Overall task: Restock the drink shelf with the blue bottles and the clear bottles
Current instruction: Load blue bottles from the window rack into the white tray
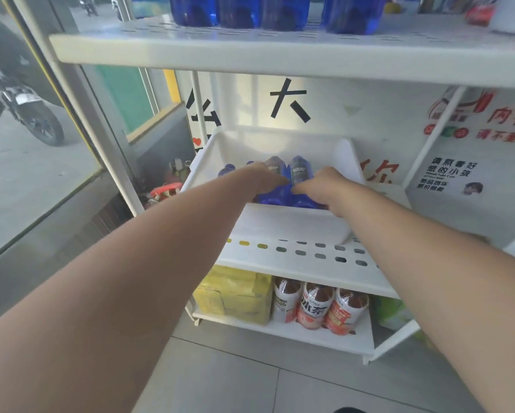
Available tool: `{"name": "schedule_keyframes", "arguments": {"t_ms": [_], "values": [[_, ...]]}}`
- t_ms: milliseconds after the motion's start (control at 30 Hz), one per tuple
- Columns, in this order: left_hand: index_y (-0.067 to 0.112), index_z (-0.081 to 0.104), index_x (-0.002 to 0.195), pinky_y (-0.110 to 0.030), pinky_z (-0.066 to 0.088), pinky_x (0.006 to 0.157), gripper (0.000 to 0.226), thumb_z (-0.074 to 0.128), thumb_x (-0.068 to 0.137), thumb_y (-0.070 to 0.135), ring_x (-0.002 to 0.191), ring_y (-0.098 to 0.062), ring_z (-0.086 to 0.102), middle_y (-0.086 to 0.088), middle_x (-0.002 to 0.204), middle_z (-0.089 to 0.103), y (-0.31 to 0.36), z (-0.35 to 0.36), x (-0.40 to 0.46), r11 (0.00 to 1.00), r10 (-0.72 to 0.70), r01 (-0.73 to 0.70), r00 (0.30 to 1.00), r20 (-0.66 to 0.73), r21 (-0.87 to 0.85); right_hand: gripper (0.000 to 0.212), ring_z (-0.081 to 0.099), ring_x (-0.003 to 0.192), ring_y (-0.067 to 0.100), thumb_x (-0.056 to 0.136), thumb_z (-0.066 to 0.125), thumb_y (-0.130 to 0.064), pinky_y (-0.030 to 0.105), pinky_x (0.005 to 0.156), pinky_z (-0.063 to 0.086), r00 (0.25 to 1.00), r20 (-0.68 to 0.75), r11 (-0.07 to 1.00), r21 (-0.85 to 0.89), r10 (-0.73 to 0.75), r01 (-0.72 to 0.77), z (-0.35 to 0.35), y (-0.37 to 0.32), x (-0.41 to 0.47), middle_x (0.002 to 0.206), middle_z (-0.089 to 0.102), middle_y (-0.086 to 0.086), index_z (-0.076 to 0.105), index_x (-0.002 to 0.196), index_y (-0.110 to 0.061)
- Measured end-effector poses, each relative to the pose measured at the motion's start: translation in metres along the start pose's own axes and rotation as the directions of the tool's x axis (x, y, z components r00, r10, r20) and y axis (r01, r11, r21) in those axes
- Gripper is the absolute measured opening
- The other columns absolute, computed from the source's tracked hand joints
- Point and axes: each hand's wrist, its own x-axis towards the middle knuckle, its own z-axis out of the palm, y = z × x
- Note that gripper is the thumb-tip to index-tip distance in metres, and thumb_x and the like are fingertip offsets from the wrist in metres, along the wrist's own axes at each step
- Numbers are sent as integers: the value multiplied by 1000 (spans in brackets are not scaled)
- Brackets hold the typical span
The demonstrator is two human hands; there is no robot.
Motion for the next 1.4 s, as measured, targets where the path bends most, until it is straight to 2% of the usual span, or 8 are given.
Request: {"name": "schedule_keyframes", "arguments": {"t_ms": [167,267,333,467,600,900,1200,1400], "values": [[8,65,116,-25,42,57,50,59,88,48,73,-20,51,-1,75,52,5,14,5,973,125,-118,992,-25,196,25,43,67,22,91,63,-21,28,58,34,1000,20,975,-221,-15,19,6,6,3,78,47,6,46,75,-11],[33,49,132,-38,38,80,72,37,71,70,110,-28,45,4,106,51,8,27,15,820,66,-85,996,54,567,17,51,86,30,92,58,-27,28,72,40,996,-7,909,-409,-90,79,13,1,1,100,57,8,57,100,-12],[37,42,128,-53,29,90,76,27,63,74,124,-32,34,6,118,47,8,27,10,738,38,-40,999,18,673,14,53,82,33,90,57,-21,27,67,39,973,-134,925,-358,-188,129,15,2,-3,83,56,7,56,79,-12],[5,61,95,-30,43,67,23,47,95,22,98,-31,60,-3,72,48,9,15,-12,922,235,-177,962,-135,345,24,63,86,46,85,56,-16,37,66,55,887,-295,928,-226,-356,298,18,7,-19,84,70,22,68,87,5],[8,68,98,-29,51,62,23,47,89,8,82,-27,65,-7,87,70,9,6,-45,951,308,-288,912,-271,113,21,71,96,25,90,62,-14,36,90,56,831,-329,891,-81,-448,448,13,-5,-51,99,78,11,75,103,-3],[27,68,90,-11,47,67,17,62,90,11,74,2,65,13,78,70,-43,-71,-147,711,570,-679,710,-415,-184,21,71,85,-9,83,76,-7,7,80,52,692,-352,695,141,-631,705,3,-28,-154,86,76,-19,78,101,-18],[28,60,107,-24,57,78,26,67,84,21,98,-1,66,16,104,66,23,-178,-166,479,616,-873,405,-675,-86,21,66,82,1,82,73,-21,22,79,55,194,-681,439,-206,-706,874,-91,-125,-174,91,66,-18,64,101,-25],[12,37,145,-28,40,107,71,66,85,34,129,-19,49,-6,142,45,122,-240,-142,575,632,-776,219,-743,261,77,53,120,20,74,82,-43,35,99,44,515,-675,815,-230,-527,532,-142,-164,-131,134,54,3,47,136,-15]]}}
